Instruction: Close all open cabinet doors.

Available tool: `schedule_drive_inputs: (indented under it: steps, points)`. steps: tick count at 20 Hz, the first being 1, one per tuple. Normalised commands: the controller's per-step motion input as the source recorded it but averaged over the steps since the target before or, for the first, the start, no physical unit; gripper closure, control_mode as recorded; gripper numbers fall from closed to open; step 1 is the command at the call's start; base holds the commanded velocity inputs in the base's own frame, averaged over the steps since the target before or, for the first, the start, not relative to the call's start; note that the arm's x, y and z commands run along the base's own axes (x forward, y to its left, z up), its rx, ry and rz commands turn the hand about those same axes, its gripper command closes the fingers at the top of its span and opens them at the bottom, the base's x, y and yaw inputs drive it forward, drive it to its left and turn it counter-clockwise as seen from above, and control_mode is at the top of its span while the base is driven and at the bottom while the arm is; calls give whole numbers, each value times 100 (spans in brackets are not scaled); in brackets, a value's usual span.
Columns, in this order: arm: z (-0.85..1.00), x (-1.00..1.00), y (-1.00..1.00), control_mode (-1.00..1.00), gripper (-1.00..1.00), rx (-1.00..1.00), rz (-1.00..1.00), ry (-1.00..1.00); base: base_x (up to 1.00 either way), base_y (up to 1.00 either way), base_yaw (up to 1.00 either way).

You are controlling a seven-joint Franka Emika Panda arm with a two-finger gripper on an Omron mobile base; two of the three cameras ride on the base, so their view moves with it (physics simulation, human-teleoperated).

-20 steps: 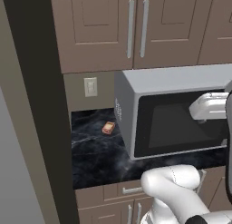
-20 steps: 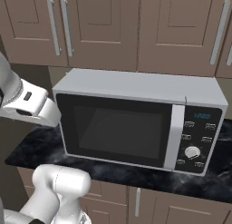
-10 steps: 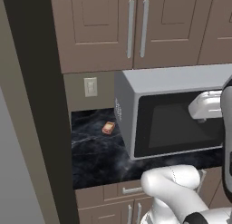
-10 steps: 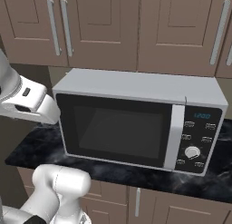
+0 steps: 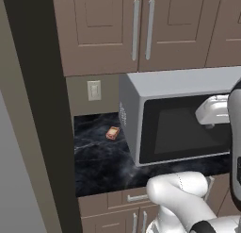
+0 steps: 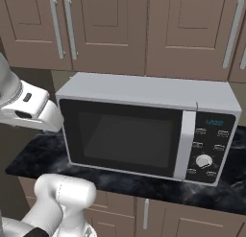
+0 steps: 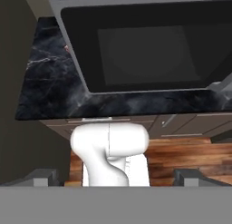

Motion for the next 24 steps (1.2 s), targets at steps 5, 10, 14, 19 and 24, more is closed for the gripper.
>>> schedule_drive_inputs:
  steps: [5, 10, 14, 19, 24]
  points:
    - [0, 0, 0, 100, -100, 0, 0, 0, -55, -31, -30]
    - [0, 0, 0, 100, -100, 0, 0, 0, -51, -42, -66]
    - [0, 0, 0, 100, -100, 0, 0, 0, -27, -44, -73]
    - [0, 0, 0, 100, -100, 0, 0, 0, -14, -39, -70]
    - [0, 0, 0, 100, -100, 0, 0, 0, -2, -32, -66]
